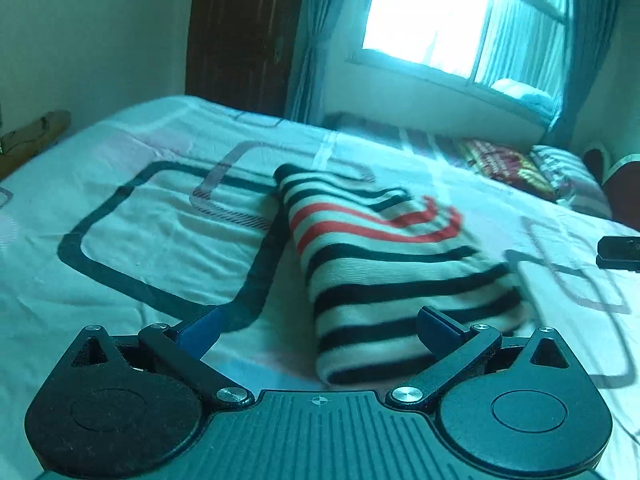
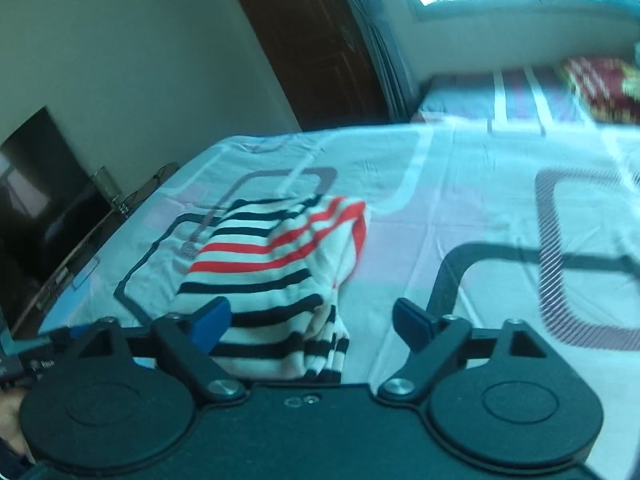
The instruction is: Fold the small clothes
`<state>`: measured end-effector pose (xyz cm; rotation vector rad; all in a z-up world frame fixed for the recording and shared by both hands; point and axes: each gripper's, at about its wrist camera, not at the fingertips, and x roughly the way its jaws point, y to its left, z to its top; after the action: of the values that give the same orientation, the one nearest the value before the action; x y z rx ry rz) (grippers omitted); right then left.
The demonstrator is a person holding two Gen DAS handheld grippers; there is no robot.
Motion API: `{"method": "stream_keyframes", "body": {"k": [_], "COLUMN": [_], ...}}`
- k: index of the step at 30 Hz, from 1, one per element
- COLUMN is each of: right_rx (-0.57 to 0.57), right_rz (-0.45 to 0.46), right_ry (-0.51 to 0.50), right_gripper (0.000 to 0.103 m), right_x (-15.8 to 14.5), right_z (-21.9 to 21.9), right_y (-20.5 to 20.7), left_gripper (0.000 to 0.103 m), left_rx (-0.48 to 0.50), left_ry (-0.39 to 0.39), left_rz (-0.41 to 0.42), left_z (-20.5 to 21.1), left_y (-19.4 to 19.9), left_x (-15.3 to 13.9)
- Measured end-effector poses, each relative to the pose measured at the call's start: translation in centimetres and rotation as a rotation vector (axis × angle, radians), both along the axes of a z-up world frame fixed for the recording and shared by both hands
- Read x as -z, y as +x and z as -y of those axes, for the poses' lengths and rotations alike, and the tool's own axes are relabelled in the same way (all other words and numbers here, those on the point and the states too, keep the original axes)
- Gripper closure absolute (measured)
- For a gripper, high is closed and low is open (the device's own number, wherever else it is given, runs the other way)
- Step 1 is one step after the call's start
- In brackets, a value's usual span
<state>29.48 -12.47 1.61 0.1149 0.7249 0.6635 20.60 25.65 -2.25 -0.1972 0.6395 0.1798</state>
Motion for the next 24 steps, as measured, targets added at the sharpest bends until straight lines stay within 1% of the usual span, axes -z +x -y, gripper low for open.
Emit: {"method": "stream_keyframes", "body": {"k": [4, 5, 7, 9, 11, 14, 16, 20, 24], "right_rx": [0.024, 0.03, 0.043, 0.075, 0.096, 0.122, 0.121, 0.118, 0.12], "right_rz": [0.059, 0.064, 0.078, 0.103, 0.124, 0.151, 0.148, 0.18, 0.208], "right_ry": [-0.026, -0.042, -0.07, -0.067, -0.047, -0.074, -0.08, -0.122, -0.147], "right_gripper": [0.003, 0.001, 0.001, 0.001, 0.001, 0.001, 0.001, 0.001, 0.001], "right_x": [-2.7, -3.2, -4.2, -5.0, -5.5, -5.8, -5.8, -5.7, -5.6], "right_z": [0.4, 0.3, 0.1, 0.3, 0.8, 0.7, 0.5, -0.4, -0.8], "right_y": [-4.2, -5.3, -7.8, -10.6, -13.2, -16.2, -17.6, -20.4, -22.4], "left_gripper": [0.0, 0.0, 0.0, 0.0, 0.0, 0.0, 0.0, 0.0, 0.0], "left_rx": [0.007, 0.009, 0.026, 0.037, 0.042, 0.033, 0.033, 0.03, 0.032], "left_ry": [0.013, 0.018, 0.024, 0.041, 0.042, 0.05, 0.031, 0.04, 0.042], "left_rz": [0.019, 0.029, 0.058, 0.09, 0.113, 0.129, 0.141, 0.139, 0.145], "left_z": [1.7, 2.3, 3.6, 4.9, 5.7, 6.6, 6.9, 7.5, 7.8], "left_y": [-3.0, -3.9, -5.8, -8.2, -10.5, -13.5, -15.3, -17.8, -19.8], "left_x": [-3.3, -4.1, -5.4, -6.6, -7.4, -8.2, -8.5, -8.3, -8.2]}}
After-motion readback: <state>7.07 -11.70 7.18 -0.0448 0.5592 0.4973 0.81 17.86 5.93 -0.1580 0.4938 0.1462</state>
